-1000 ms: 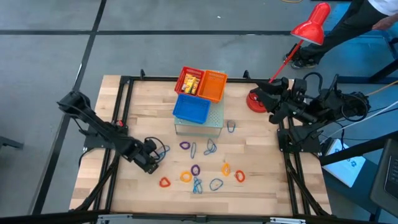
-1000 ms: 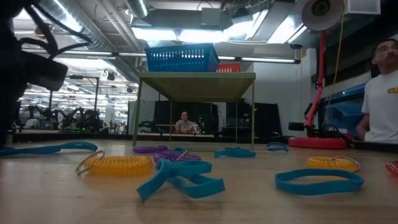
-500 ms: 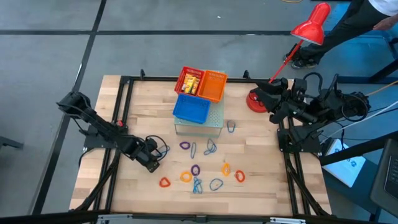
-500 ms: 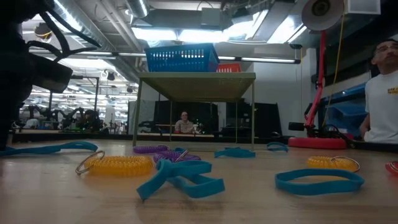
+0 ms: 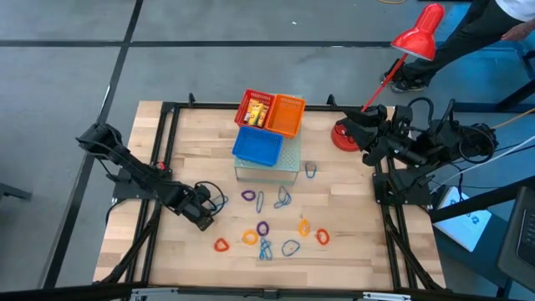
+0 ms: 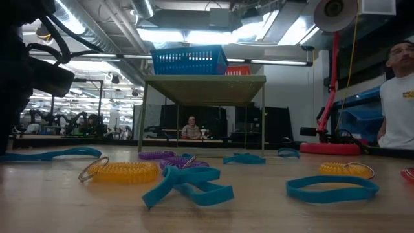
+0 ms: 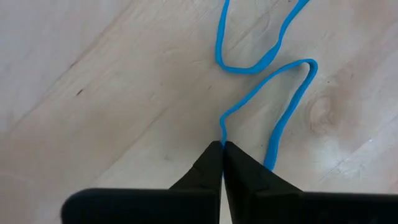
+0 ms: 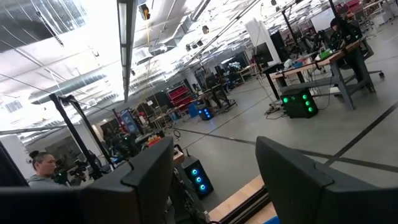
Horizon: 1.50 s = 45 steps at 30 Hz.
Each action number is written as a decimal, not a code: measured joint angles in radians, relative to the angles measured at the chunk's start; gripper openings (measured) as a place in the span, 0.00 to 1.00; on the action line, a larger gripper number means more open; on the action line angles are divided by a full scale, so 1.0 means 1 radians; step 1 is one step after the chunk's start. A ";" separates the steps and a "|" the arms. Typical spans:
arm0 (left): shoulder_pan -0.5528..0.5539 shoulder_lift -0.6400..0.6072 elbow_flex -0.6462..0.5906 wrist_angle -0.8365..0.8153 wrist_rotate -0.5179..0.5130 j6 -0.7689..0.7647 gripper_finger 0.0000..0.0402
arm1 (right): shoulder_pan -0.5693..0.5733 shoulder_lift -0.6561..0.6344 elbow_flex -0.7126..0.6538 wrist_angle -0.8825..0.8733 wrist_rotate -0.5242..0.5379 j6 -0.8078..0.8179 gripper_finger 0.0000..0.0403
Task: Pick & Place Office Desk Supplies
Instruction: Put the blue rubber band into the blue basket on the shelf
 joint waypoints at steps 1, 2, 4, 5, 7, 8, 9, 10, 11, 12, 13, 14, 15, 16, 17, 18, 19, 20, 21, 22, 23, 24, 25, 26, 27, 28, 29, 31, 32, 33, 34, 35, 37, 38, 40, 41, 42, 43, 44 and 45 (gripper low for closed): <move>0.000 -0.002 -0.001 0.005 -0.001 0.001 0.01 | 0.000 0.000 0.000 0.000 0.000 0.000 0.57; 0.000 -0.006 -0.002 0.008 -0.002 0.005 0.01 | 0.000 0.000 0.000 0.000 0.000 0.000 0.57; 0.000 -0.018 -0.002 0.009 0.000 0.008 0.01 | 0.000 0.000 0.000 0.000 -0.002 0.000 0.57; 0.000 -0.023 -0.003 0.010 0.001 0.008 0.01 | 0.000 0.000 0.000 0.000 -0.003 -0.002 0.57; 0.000 -0.048 -0.006 0.011 -0.007 0.005 0.01 | 0.000 0.000 0.000 0.000 -0.003 -0.010 0.57; 0.001 -0.067 -0.006 0.012 -0.017 0.000 0.01 | 0.000 0.000 0.000 0.000 -0.003 -0.016 0.57; 0.002 -0.091 -0.006 0.017 -0.028 -0.005 0.01 | 0.000 0.000 0.000 0.000 -0.003 -0.022 0.57; 0.001 -0.121 -0.006 0.024 -0.047 -0.009 0.00 | 0.000 0.000 0.000 0.000 -0.004 -0.027 0.57; 0.001 -0.153 -0.006 0.031 -0.068 -0.014 0.00 | 0.000 0.000 0.000 0.000 -0.004 -0.030 0.57; 0.001 -0.189 -0.006 0.041 -0.095 -0.015 0.00 | 0.000 0.000 0.000 0.000 -0.004 -0.033 0.57; 0.001 -0.230 -0.006 0.060 -0.132 -0.015 0.00 | 0.000 0.000 0.000 0.000 -0.004 -0.034 0.57; 0.001 -0.270 -0.006 0.087 -0.176 -0.015 0.00 | 0.000 0.000 0.000 0.000 -0.004 -0.034 0.57; 0.001 -0.318 -0.006 0.119 -0.231 -0.004 0.00 | 0.000 0.000 0.000 0.000 -0.004 -0.034 0.57; 0.001 -0.362 -0.005 0.158 -0.289 0.014 0.00 | 0.000 0.000 0.000 0.000 -0.004 -0.034 0.57; 0.001 -0.406 -0.005 0.204 -0.351 0.049 0.00 | 0.000 0.000 0.000 0.000 -0.004 -0.034 0.57; 0.001 -0.448 -0.005 0.259 -0.413 0.098 0.00 | 0.000 0.000 0.000 0.000 -0.004 -0.035 0.57; 0.001 -0.485 -0.004 0.320 -0.475 0.159 0.00 | 0.000 0.000 0.000 0.000 -0.004 -0.039 0.57; 0.001 -0.521 -0.003 0.379 -0.527 0.229 0.00 | 0.000 0.000 0.000 0.000 -0.004 -0.050 0.57; 0.002 -0.553 -0.003 0.432 -0.571 0.294 0.00 | 0.000 0.000 0.000 -0.001 -0.003 -0.059 0.57; 0.004 -0.585 -0.003 0.483 -0.608 0.357 0.00 | 0.000 0.000 0.000 -0.001 -0.003 -0.066 0.57; 0.010 -0.612 -0.003 0.534 -0.634 0.419 0.00 | 0.000 0.000 0.000 -0.001 -0.003 -0.073 0.57; 0.021 -0.636 -0.003 0.583 -0.647 0.479 0.00 | 0.000 0.000 0.000 -0.001 -0.003 -0.079 0.57; 0.030 -0.657 -0.003 0.631 -0.654 0.539 0.00 | 0.000 0.000 0.000 -0.001 -0.002 -0.082 0.57; 0.042 -0.676 -0.003 0.671 -0.660 0.598 0.00 | 0.000 0.000 0.000 -0.001 -0.003 -0.083 0.57; 0.055 -0.690 -0.003 0.709 -0.663 0.653 0.00 | 0.000 0.000 0.000 -0.001 -0.003 -0.083 0.57; 0.072 -0.699 -0.003 0.746 -0.664 0.703 0.00 | 0.000 0.000 0.000 0.000 -0.002 -0.083 0.57; 0.090 -0.705 -0.003 0.777 -0.664 0.747 0.00 | 0.000 0.000 0.000 -0.001 -0.002 -0.083 0.57; 0.134 -0.707 -0.003 0.828 -0.656 0.811 0.00 | 0.000 0.000 0.000 -0.001 -0.002 -0.083 0.57; 0.157 -0.704 -0.003 0.847 -0.642 0.832 0.00 | 0.000 0.000 0.000 -0.001 -0.002 -0.083 0.57; 0.185 -0.696 -0.002 0.867 -0.620 0.847 0.00 | 0.000 0.000 0.000 0.000 -0.002 -0.083 0.57; 0.214 -0.684 -0.002 0.888 -0.594 0.859 0.00 | 0.000 0.000 0.000 -0.001 -0.002 -0.084 0.57; 0.243 -0.671 -0.002 0.909 -0.565 0.867 0.00 | 0.000 0.000 0.000 -0.001 -0.002 -0.087 0.57; 0.304 -0.639 -0.002 0.952 -0.503 0.872 0.00 | -0.001 0.000 0.000 -0.001 -0.001 -0.097 0.57; 0.333 -0.620 -0.002 0.972 -0.471 0.871 0.00 | -0.001 0.000 0.000 0.000 0.001 -0.100 0.57; 0.395 -0.573 -0.002 1.014 -0.408 0.867 0.00 | -0.003 0.000 0.000 0.000 0.001 -0.103 0.57; 0.424 -0.547 -0.002 1.036 -0.374 0.857 0.00 | -0.005 0.000 0.000 0.000 0.001 -0.103 0.57; 0.453 -0.519 0.003 1.042 -0.342 0.845 0.00 | -0.007 0.000 0.000 0.000 0.001 -0.103 0.57; 0.478 -0.488 0.013 1.039 -0.311 0.837 0.00 | -0.009 0.000 0.000 0.000 0.001 -0.102 0.57; 0.502 -0.456 0.026 1.033 -0.281 0.831 0.00 | -0.011 0.000 0.000 0.000 0.000 -0.102 0.57; 0.523 -0.424 0.040 1.026 -0.252 0.829 0.00 | -0.012 0.000 0.000 0.000 0.000 -0.102 0.57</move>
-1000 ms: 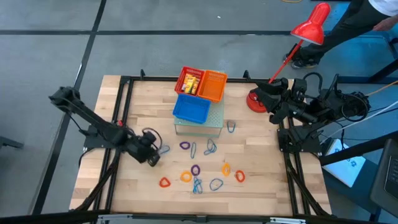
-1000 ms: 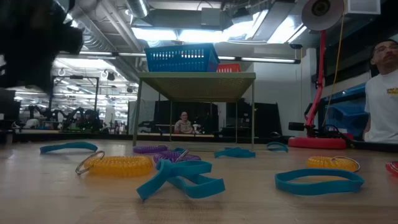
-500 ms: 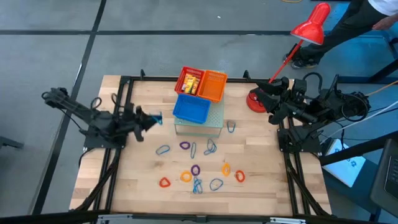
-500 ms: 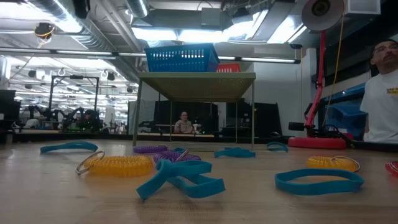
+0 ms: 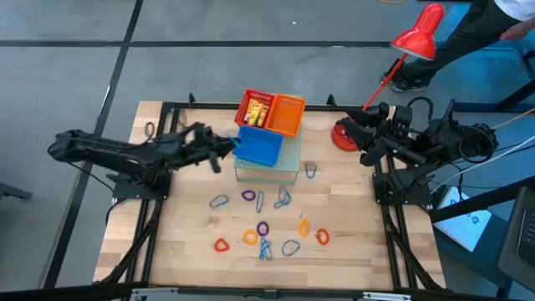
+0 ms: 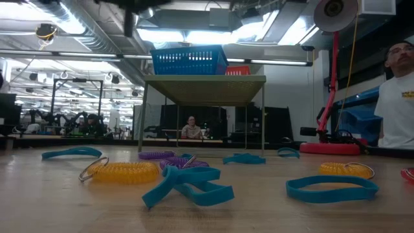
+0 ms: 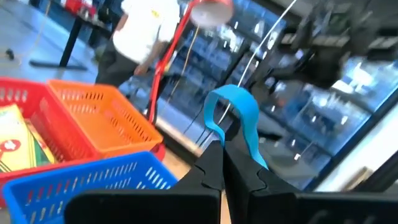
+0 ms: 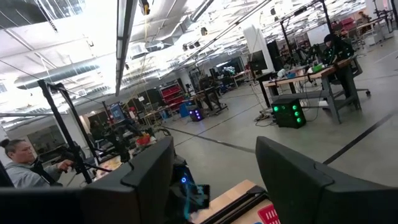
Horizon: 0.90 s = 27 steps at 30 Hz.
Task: Pick & Place Office Desk Supplies
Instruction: Put the blue rubber band into the blue basket on the shelf
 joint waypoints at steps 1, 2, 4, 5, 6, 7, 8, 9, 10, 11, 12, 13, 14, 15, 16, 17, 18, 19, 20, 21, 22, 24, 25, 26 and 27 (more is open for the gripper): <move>0.020 0.032 0.015 -0.007 0.029 0.001 0.00 | 0.000 0.000 0.000 0.000 0.000 0.000 0.57; 0.042 0.063 0.032 -0.016 0.054 0.001 0.00 | 0.000 0.000 0.000 0.000 -0.001 0.000 0.57; 0.084 0.126 0.074 -0.050 0.120 -0.001 0.00 | 0.000 0.000 0.000 0.000 -0.003 0.000 0.57; 0.103 0.157 0.097 -0.072 0.153 -0.001 0.00 | 0.000 0.000 0.000 0.000 -0.003 0.000 0.57; 0.119 0.190 0.122 -0.099 0.182 0.003 0.00 | 0.000 0.000 0.000 0.000 -0.003 0.001 0.57; 0.132 0.220 0.152 -0.138 0.204 0.013 0.00 | 0.000 0.000 0.000 0.000 -0.003 0.002 0.57; 0.143 0.246 0.181 -0.179 0.219 0.027 0.00 | 0.000 0.000 0.000 0.000 -0.003 0.007 0.57; 0.152 0.268 0.210 -0.231 0.231 0.045 0.00 | 0.000 0.000 0.000 0.000 -0.004 0.018 0.57; 0.162 0.285 0.239 -0.287 0.242 0.065 0.00 | 0.000 0.000 0.000 0.000 -0.009 0.023 0.57; 0.171 0.298 0.267 -0.341 0.256 0.083 0.00 | 0.000 0.000 0.000 0.000 -0.022 0.024 0.57; 0.181 0.303 0.292 -0.395 0.271 0.100 0.00 | 0.000 0.000 0.000 0.000 -0.036 0.024 0.57; 0.190 0.305 0.314 -0.453 0.281 0.118 0.00 | 0.000 0.000 0.000 0.000 -0.046 0.023 0.57; 0.195 0.305 0.338 -0.505 0.283 0.138 0.01 | 0.000 0.000 0.000 -0.001 -0.054 0.024 0.57; 0.199 0.304 0.362 -0.553 0.283 0.160 0.01 | 0.000 0.000 0.000 -0.001 -0.056 0.024 0.57; 0.203 0.300 0.387 -0.601 0.279 0.181 0.01 | 0.000 0.000 0.000 -0.001 -0.056 0.023 0.57; 0.209 0.295 0.407 -0.651 0.275 0.201 0.02 | 0.000 0.000 0.000 -0.001 -0.056 0.023 0.57; 0.216 0.292 0.428 -0.694 0.270 0.219 0.02 | 0.000 0.000 0.000 -0.001 -0.056 0.023 0.57; 0.221 0.292 0.448 -0.727 0.266 0.231 0.03 | 0.000 0.000 0.000 -0.001 -0.056 0.023 0.57; 0.227 0.292 0.461 -0.751 0.265 0.239 0.04 | 0.000 0.000 0.000 -0.001 -0.056 0.023 0.57; 0.233 0.292 0.465 -0.772 0.266 0.243 0.04 | 0.000 0.000 0.000 -0.001 -0.056 0.022 0.57; 0.238 0.292 0.466 -0.782 0.273 0.244 0.05 | 0.000 0.000 0.000 -0.001 -0.056 0.018 0.57; 0.243 0.295 0.465 -0.785 0.290 0.244 0.06 | 0.000 0.000 0.000 -0.002 -0.056 0.015 0.57; 0.244 0.295 0.465 -0.790 0.299 0.244 0.06 | 0.000 0.000 0.000 -0.002 -0.056 0.014 0.57; 0.242 0.297 0.466 -0.793 0.302 0.241 0.07 | 0.000 0.000 0.000 -0.004 -0.056 0.014 0.57; 0.238 0.300 0.466 -0.798 0.302 0.237 0.08 | 0.000 0.000 0.000 -0.005 -0.056 0.014 0.57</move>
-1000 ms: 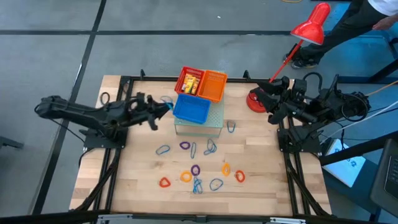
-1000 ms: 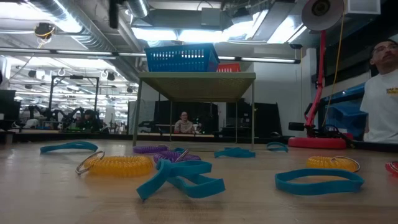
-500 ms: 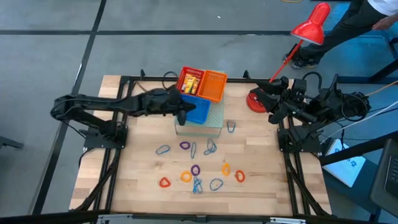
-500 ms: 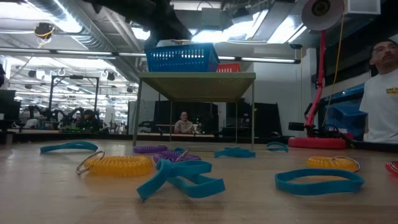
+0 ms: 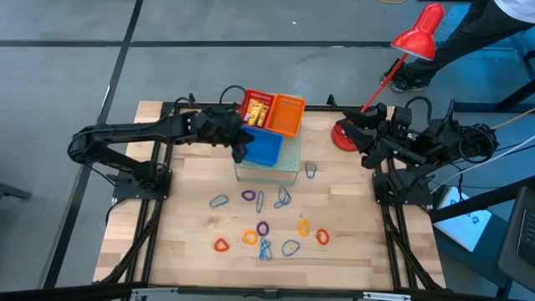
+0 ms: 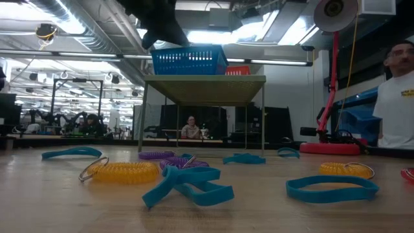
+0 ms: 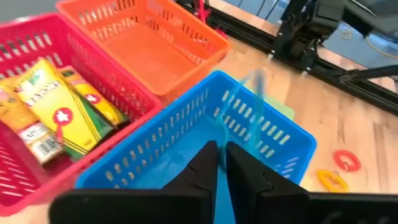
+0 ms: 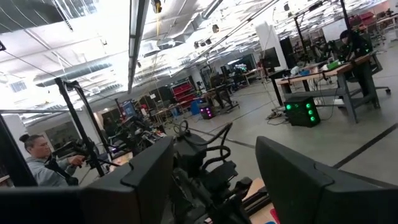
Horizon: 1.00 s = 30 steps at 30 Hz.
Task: Pick & Place Office Desk Supplies
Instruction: Put the blue rubber band into the blue basket on the shelf
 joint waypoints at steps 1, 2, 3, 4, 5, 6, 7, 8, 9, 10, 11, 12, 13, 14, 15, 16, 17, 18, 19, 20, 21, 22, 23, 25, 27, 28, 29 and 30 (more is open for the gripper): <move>-0.003 0.002 0.000 -0.014 0.001 0.000 0.09 | 0.000 0.000 0.000 -0.001 0.000 0.000 0.57; -0.003 0.002 -0.001 -0.028 0.003 0.001 0.10 | 0.000 0.000 0.000 -0.003 0.000 0.000 0.57; -0.003 0.002 -0.002 -0.034 0.004 0.003 0.12 | 0.000 0.000 0.000 -0.003 0.000 0.001 0.57; -0.003 0.002 -0.002 -0.031 0.004 0.001 0.14 | 0.000 0.000 0.000 -0.005 0.000 0.001 0.57; -0.003 0.001 -0.002 -0.028 0.003 -0.005 0.16 | 0.000 0.000 0.000 -0.007 0.000 0.001 0.57; -0.003 0.001 -0.002 -0.029 0.003 -0.008 0.19 | 0.000 0.000 0.000 -0.007 0.000 0.001 0.57; -0.003 0.001 -0.002 -0.029 0.002 -0.008 0.21 | 0.000 0.000 0.000 -0.007 0.000 0.001 0.57; -0.003 0.001 -0.002 -0.030 0.000 -0.009 0.23 | 0.000 0.000 0.000 -0.007 0.000 0.001 0.57; -0.003 0.001 -0.002 -0.030 -0.003 -0.011 0.26 | 0.000 0.000 0.000 -0.007 0.000 0.001 0.57; -0.003 0.001 -0.002 -0.029 -0.007 -0.012 0.28 | 0.000 0.000 0.000 -0.007 0.000 0.001 0.57; -0.003 0.001 -0.002 -0.024 -0.011 -0.017 0.31 | 0.000 0.000 0.000 -0.007 0.000 0.001 0.57; -0.003 0.001 -0.002 -0.011 -0.011 -0.021 0.33 | 0.000 0.000 0.000 -0.007 0.000 0.001 0.57; -0.003 -0.007 -0.002 0.010 -0.007 -0.028 0.35 | 0.000 0.000 0.000 -0.007 0.000 0.000 0.57; -0.003 -0.019 -0.003 0.038 -0.001 -0.031 0.36 | 0.000 0.000 0.000 -0.007 0.000 0.000 0.57; -0.003 -0.037 -0.004 0.082 0.005 -0.032 0.38 | 0.000 0.000 0.000 -0.007 0.000 -0.004 0.57; -0.004 -0.059 -0.003 0.133 0.012 -0.037 0.39 | 0.000 0.000 0.000 -0.007 0.000 -0.011 0.57; -0.004 -0.084 -0.002 0.178 0.015 -0.046 0.40 | 0.000 0.000 0.000 -0.008 0.000 -0.017 0.57; -0.005 -0.113 -0.002 0.219 0.015 -0.052 0.40 | 0.000 0.000 0.000 -0.009 0.001 -0.018 0.57; -0.011 -0.142 -0.002 0.258 0.015 -0.057 0.40 | 0.000 0.000 0.000 -0.012 0.001 -0.019 0.57; -0.021 -0.174 -0.002 0.293 0.011 -0.056 0.40 | 0.000 0.000 0.000 -0.013 0.001 -0.021 0.57; -0.034 -0.209 -0.002 0.318 -0.008 -0.056 0.39 | 0.000 0.000 0.000 -0.015 0.001 -0.021 0.57; -0.050 -0.245 -0.002 0.328 -0.037 -0.052 0.39 | 0.000 0.000 0.000 -0.015 -0.001 -0.014 0.57; -0.071 -0.281 -0.001 0.320 -0.068 -0.041 0.38 | 0.000 0.000 0.000 -0.015 -0.008 0.007 0.57; -0.130 -0.346 0.000 0.252 -0.146 -0.016 0.36 | 0.000 0.000 0.000 -0.016 -0.040 0.063 0.57; -0.202 -0.394 0.000 0.166 -0.249 -0.015 0.34 | 0.000 0.000 0.000 -0.021 -0.074 0.097 0.57; -0.240 -0.411 0.000 0.132 -0.294 -0.024 0.34 | 0.000 0.000 0.000 -0.031 -0.086 0.100 0.57; -0.279 -0.423 0.000 0.100 -0.337 -0.035 0.33 | 0.000 0.000 0.000 -0.046 -0.098 0.095 0.57; -0.319 -0.428 0.000 0.074 -0.381 -0.043 0.32 | 0.000 0.000 0.000 -0.064 -0.105 0.088 0.57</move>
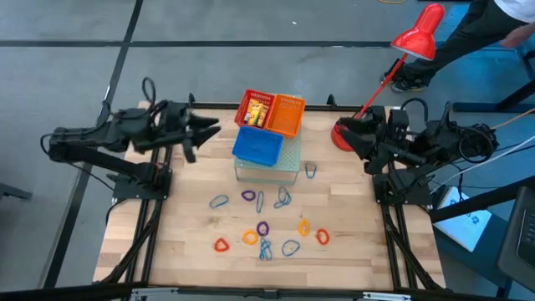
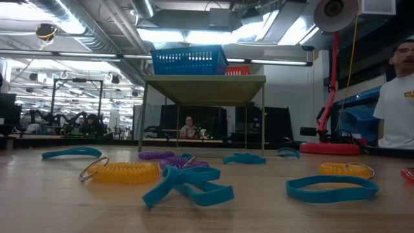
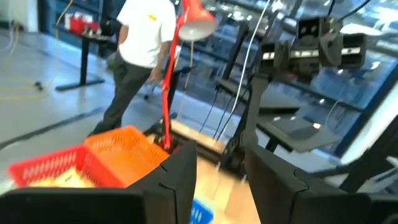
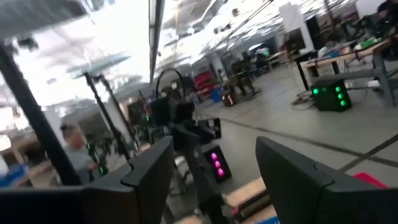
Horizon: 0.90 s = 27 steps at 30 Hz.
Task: Pick & Place Office Desk Supplies
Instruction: Put the blue rubber band into the blue basket on the shelf
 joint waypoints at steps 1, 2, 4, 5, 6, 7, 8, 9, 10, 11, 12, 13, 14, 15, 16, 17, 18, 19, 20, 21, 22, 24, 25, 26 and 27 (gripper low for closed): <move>-0.037 -0.002 0.000 -0.024 -0.041 -0.010 0.32 | 0.000 0.002 0.000 -0.014 -0.006 0.010 0.57; -0.074 -0.002 0.000 -0.046 -0.076 -0.017 0.31 | 0.003 0.003 0.000 -0.026 -0.030 0.053 0.57; -0.140 0.010 -0.001 -0.089 -0.137 -0.025 0.31 | 0.005 0.001 0.000 -0.046 -0.169 -0.022 0.57; -0.166 0.018 -0.001 -0.114 -0.159 -0.042 0.30 | 0.007 -0.005 0.000 -0.066 -0.261 -0.084 0.57; -0.191 0.027 -0.001 -0.145 -0.180 -0.068 0.30 | 0.007 -0.016 -0.001 -0.092 -0.303 -0.106 0.57; -0.212 0.036 -0.002 -0.175 -0.196 -0.098 0.30 | 0.006 -0.031 -0.001 -0.131 -0.310 -0.094 0.57; -0.234 0.046 -0.003 -0.203 -0.208 -0.130 0.30 | 0.004 -0.055 -0.001 -0.185 -0.310 -0.068 0.57; -0.256 0.054 -0.006 -0.225 -0.223 -0.157 0.30 | 0.003 -0.087 -0.002 -0.241 -0.301 -0.056 0.57; -0.279 0.060 -0.013 -0.228 -0.241 -0.177 0.30 | 0.002 -0.122 -0.003 -0.278 -0.279 -0.054 0.57; -0.305 0.063 -0.025 -0.223 -0.265 -0.197 0.30 | 0.001 -0.151 -0.002 -0.286 -0.255 -0.064 0.57; -0.331 0.065 -0.042 -0.214 -0.290 -0.217 0.31 | 0.000 -0.173 0.001 -0.283 -0.242 -0.082 0.57; -0.355 0.067 -0.062 -0.209 -0.309 -0.241 0.31 | 0.001 -0.192 0.002 -0.280 -0.242 -0.096 0.57; -0.378 0.070 -0.083 -0.206 -0.323 -0.272 0.31 | 0.001 -0.207 0.002 -0.294 -0.248 -0.101 0.57; -0.398 0.076 -0.107 -0.199 -0.337 -0.306 0.31 | 0.002 -0.221 0.000 -0.322 -0.256 -0.101 0.57; -0.416 0.080 -0.133 -0.192 -0.350 -0.347 0.31 | 0.003 -0.232 -0.001 -0.349 -0.256 -0.096 0.57; -0.436 0.083 -0.160 -0.192 -0.358 -0.392 0.31 | 0.003 -0.240 -0.001 -0.375 -0.248 -0.079 0.57; -0.457 0.087 -0.188 -0.190 -0.370 -0.437 0.31 | 0.002 -0.249 -0.009 -0.389 -0.233 -0.064 0.57; -0.479 0.092 -0.216 -0.188 -0.388 -0.481 0.31 | 0.001 -0.260 -0.024 -0.387 -0.224 -0.057 0.57; -0.501 0.098 -0.243 -0.183 -0.409 -0.521 0.31 | 0.001 -0.272 -0.047 -0.366 -0.219 -0.058 0.57; -0.520 0.105 -0.269 -0.178 -0.429 -0.557 0.31 | 0.001 -0.286 -0.075 -0.339 -0.219 -0.063 0.57; -0.535 0.111 -0.290 -0.177 -0.442 -0.597 0.32 | 0.001 -0.301 -0.105 -0.315 -0.222 -0.073 0.57; -0.564 0.121 -0.322 -0.175 -0.462 -0.663 0.32 | 0.003 -0.343 -0.177 -0.258 -0.231 -0.081 0.57; -0.579 0.124 -0.338 -0.174 -0.468 -0.694 0.33 | 0.002 -0.370 -0.217 -0.220 -0.233 -0.084 0.57; -0.592 0.128 -0.352 -0.176 -0.472 -0.724 0.33 | 0.002 -0.399 -0.256 -0.170 -0.243 -0.092 0.57; -0.605 0.132 -0.362 -0.179 -0.473 -0.748 0.33 | 0.002 -0.433 -0.294 -0.120 -0.261 -0.111 0.57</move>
